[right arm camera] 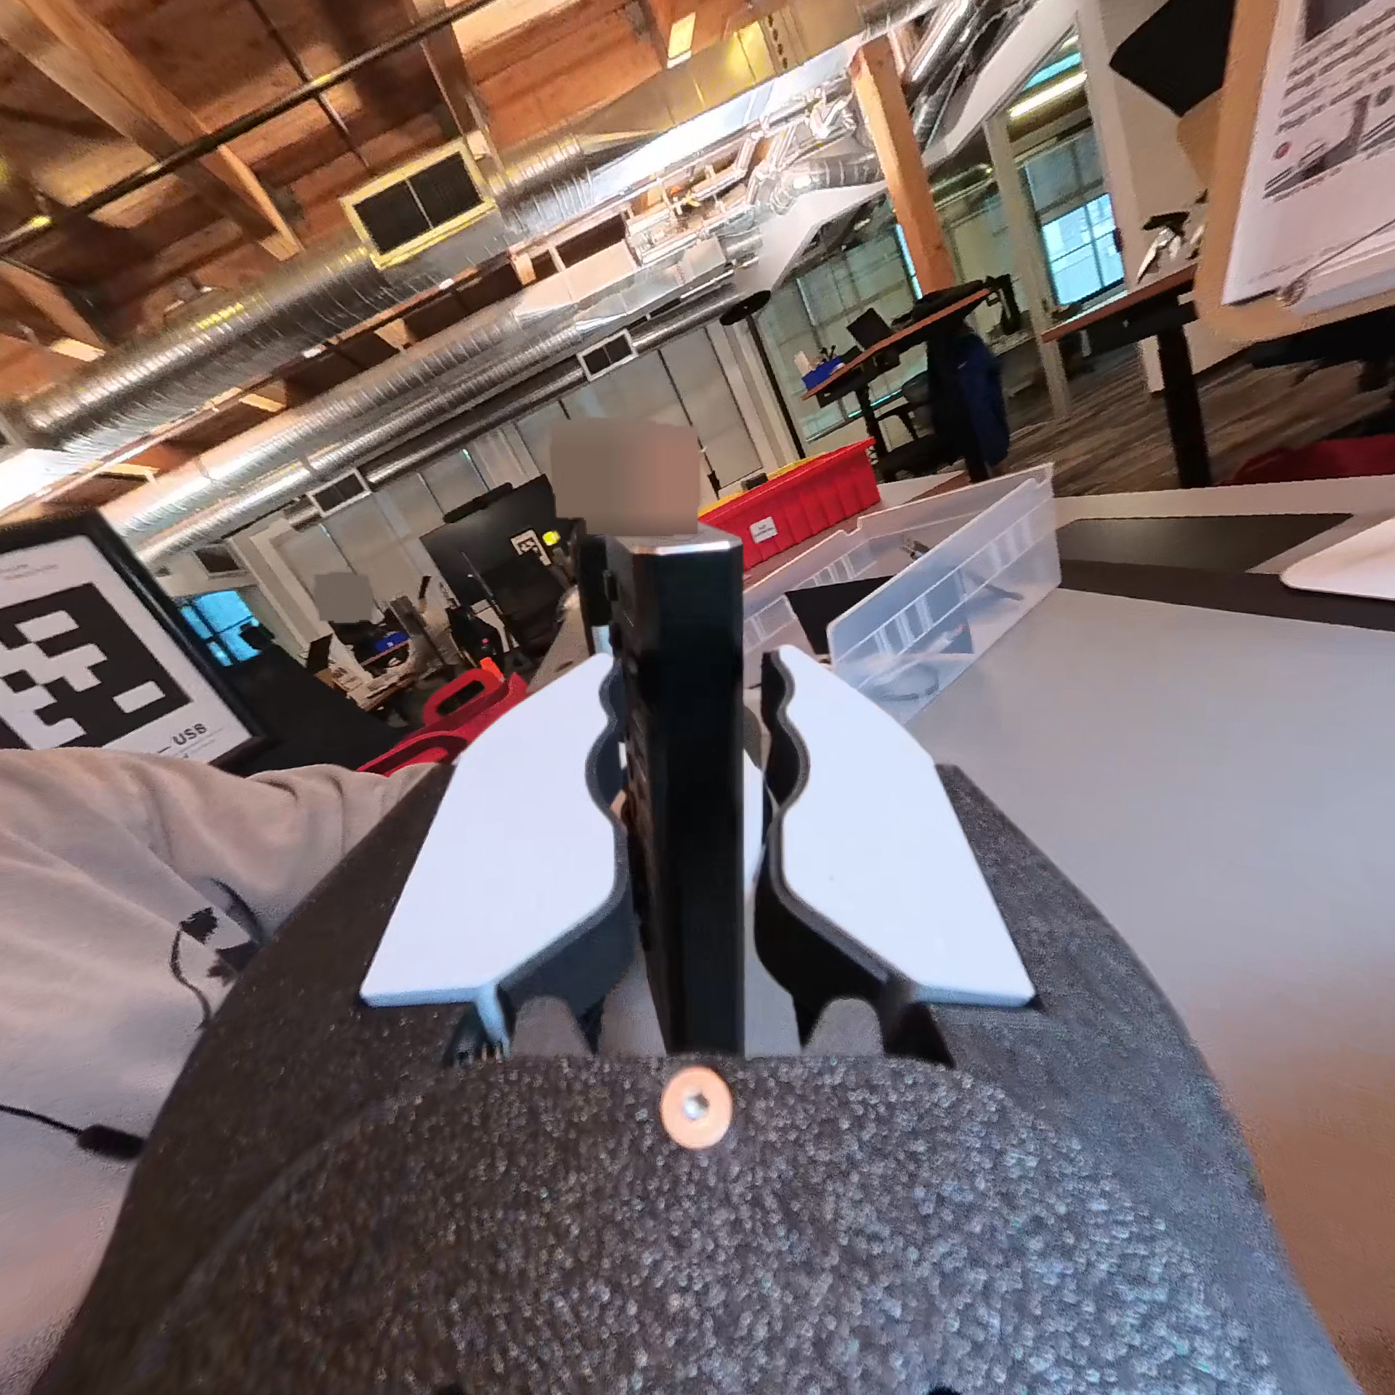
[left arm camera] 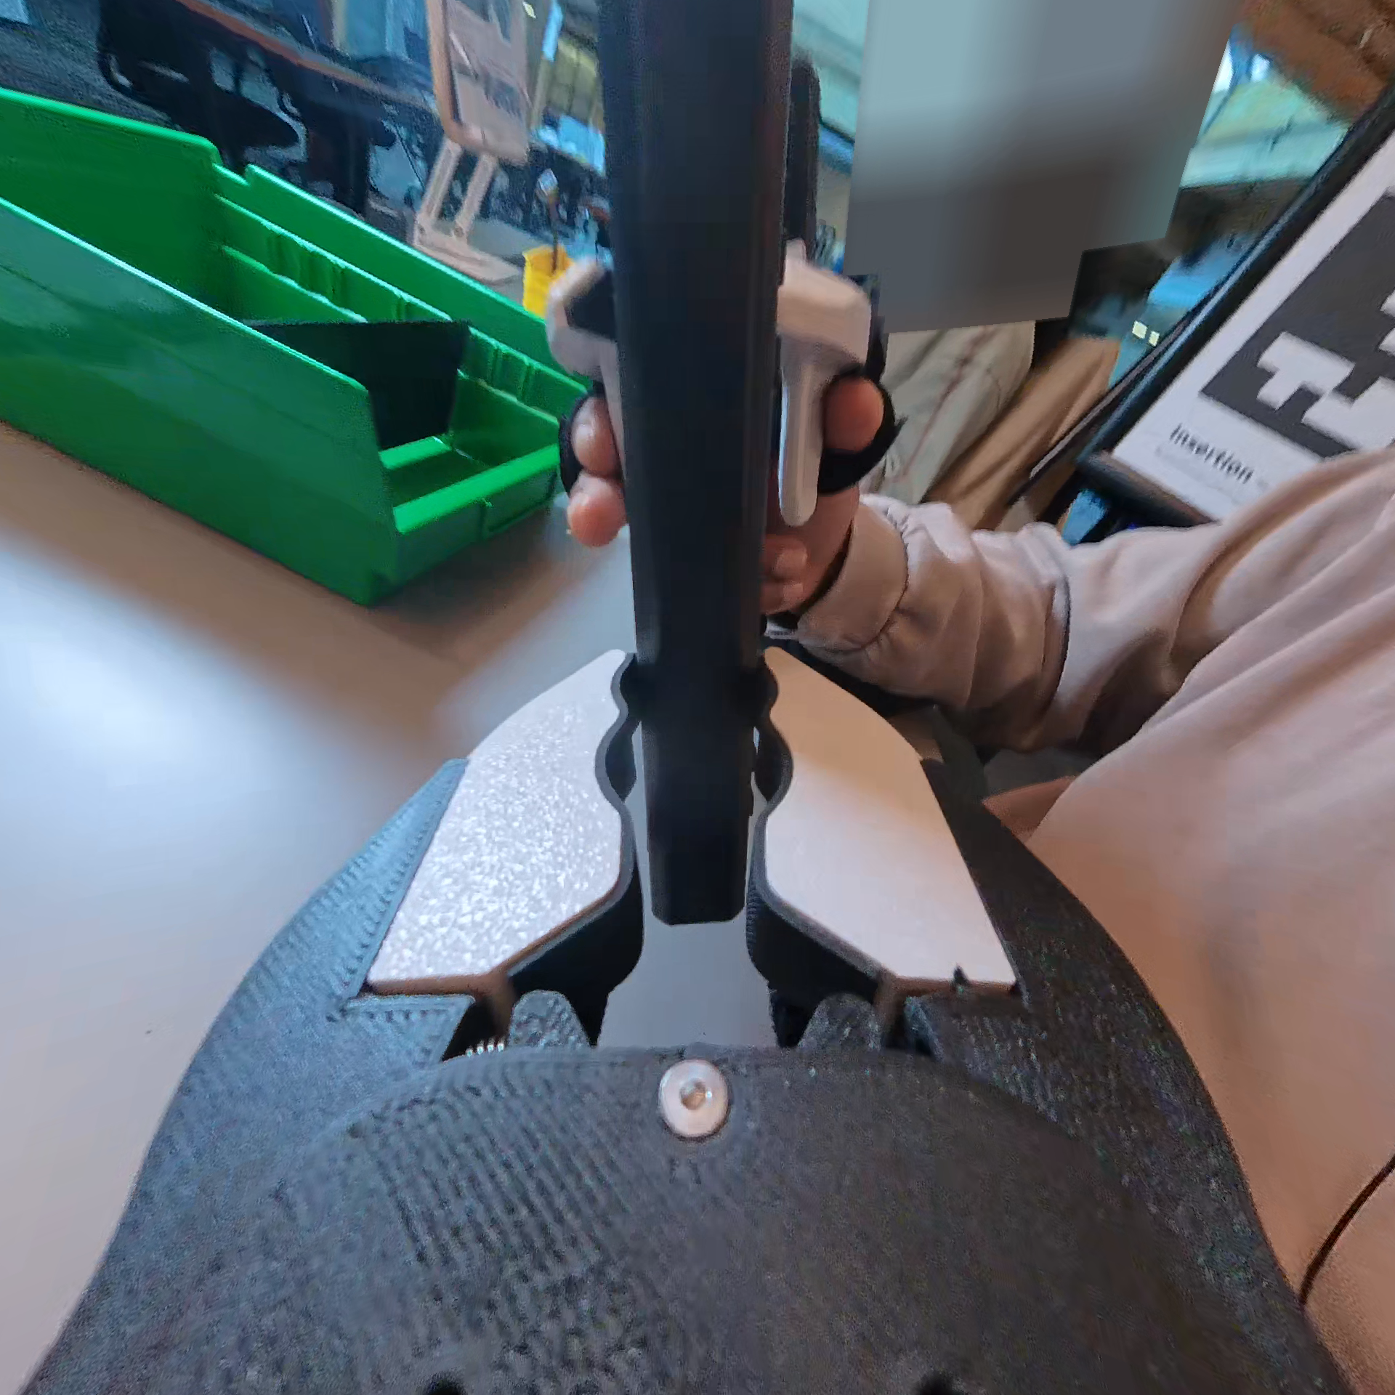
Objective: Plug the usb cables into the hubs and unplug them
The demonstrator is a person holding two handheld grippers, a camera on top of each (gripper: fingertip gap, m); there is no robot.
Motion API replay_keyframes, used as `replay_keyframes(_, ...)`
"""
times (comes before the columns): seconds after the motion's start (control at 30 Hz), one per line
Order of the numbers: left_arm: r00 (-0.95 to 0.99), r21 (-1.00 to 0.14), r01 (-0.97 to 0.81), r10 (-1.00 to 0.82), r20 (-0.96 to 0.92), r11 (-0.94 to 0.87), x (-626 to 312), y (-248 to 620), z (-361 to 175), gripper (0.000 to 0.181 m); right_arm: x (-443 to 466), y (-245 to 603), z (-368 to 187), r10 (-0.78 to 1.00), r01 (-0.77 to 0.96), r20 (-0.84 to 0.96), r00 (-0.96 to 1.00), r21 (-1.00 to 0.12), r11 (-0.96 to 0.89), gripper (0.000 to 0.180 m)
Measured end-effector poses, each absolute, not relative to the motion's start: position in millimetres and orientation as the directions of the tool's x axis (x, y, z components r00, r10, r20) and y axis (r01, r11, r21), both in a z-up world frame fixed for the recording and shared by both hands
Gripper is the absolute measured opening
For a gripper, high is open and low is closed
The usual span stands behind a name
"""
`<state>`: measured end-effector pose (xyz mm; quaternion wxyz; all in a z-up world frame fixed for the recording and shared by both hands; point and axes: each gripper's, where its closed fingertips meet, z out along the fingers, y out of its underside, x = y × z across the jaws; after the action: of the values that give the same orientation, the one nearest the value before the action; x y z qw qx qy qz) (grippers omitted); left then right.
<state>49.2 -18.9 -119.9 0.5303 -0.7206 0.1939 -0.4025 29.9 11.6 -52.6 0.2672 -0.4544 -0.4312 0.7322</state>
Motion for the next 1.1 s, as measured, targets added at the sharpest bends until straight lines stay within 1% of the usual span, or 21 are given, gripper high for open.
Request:
replay_keyframes(0.1, 0.590, -0.899, 0.281, -0.678, 0.438, -0.337, 32, -15, -104, 0.028, 33, 17, -69, 0.810, 0.066, -0.420, -0.409, -0.899, -0.433, 0.047)
replay_keyframes(0.27, 0.548, -0.835, 0.483, -0.653, 0.523, -0.264, 11, -9, -83, 0.028, 25, -15, -104, 0.768, 0.238, -0.445, -0.460, -0.895, -0.376, 0.058)
replay_keyframes(0.3, 0.543, -0.826, 0.503, -0.651, 0.530, -0.254, 9, -9, -81, 0.028, 23, -24, -109, 0.763, 0.254, -0.444, -0.470, -0.896, -0.365, 0.056)
replay_keyframes(0.33, 0.544, -0.823, 0.515, -0.651, 0.530, -0.240, 8, -9, -80, 0.028, 20, -30, -112, 0.764, 0.259, -0.445, -0.467, -0.895, -0.362, 0.050)
replay_keyframes(0.4, 0.531, -0.817, 0.531, -0.664, 0.527, -0.225, 8, -10, -77, 0.028, 13, -30, -118, 0.796, 0.245, -0.440, -0.416, -0.897, -0.367, 0.032)
replay_keyframes(0.57, 0.530, -0.852, 0.472, -0.700, 0.478, -0.224, 14, -15, -75, 0.033, 25, -28, -108, 0.764, 0.259, -0.428, -0.483, -0.903, -0.342, 0.029)
replay_keyframes(0.67, 0.518, -0.868, 0.442, -0.726, 0.452, -0.225, 11, -21, -71, 0.042, 35, -23, -100, 0.739, 0.254, -0.442, -0.509, -0.897, -0.361, 0.028)
replay_keyframes(0.7, 0.518, -0.871, 0.441, -0.731, 0.444, -0.217, 7, -22, -68, 0.042, 37, -21, -98, 0.742, 0.247, -0.431, -0.514, -0.903, -0.353, 0.028)
replay_keyframes(0.77, 0.518, -0.878, 0.427, -0.737, 0.435, -0.218, 0, -25, -67, 0.052, 41, -21, -96, 0.750, 0.242, -0.396, -0.530, -0.918, -0.314, 0.028)
replay_keyframes(0.87, 0.512, -0.902, 0.336, -0.751, 0.417, -0.271, 1, -30, -77, 0.053, 42, -19, -95, 0.761, 0.244, -0.384, -0.523, -0.923, -0.298, 0.028)
replay_keyframes(1.0, 0.609, -0.929, 0.182, -0.704, 0.364, -0.323, -3, -25, -104, 0.056, 43, -12, -96, 0.773, 0.253, -0.392, -0.499, -0.919, -0.303, 0.028)
replay_keyframes(1.1, 0.604, -0.919, 0.194, -0.697, 0.387, -0.342, -2, -23, -106, 0.055, 43, -9, -96, 0.776, 0.262, -0.402, -0.486, -0.914, -0.310, 0.027)
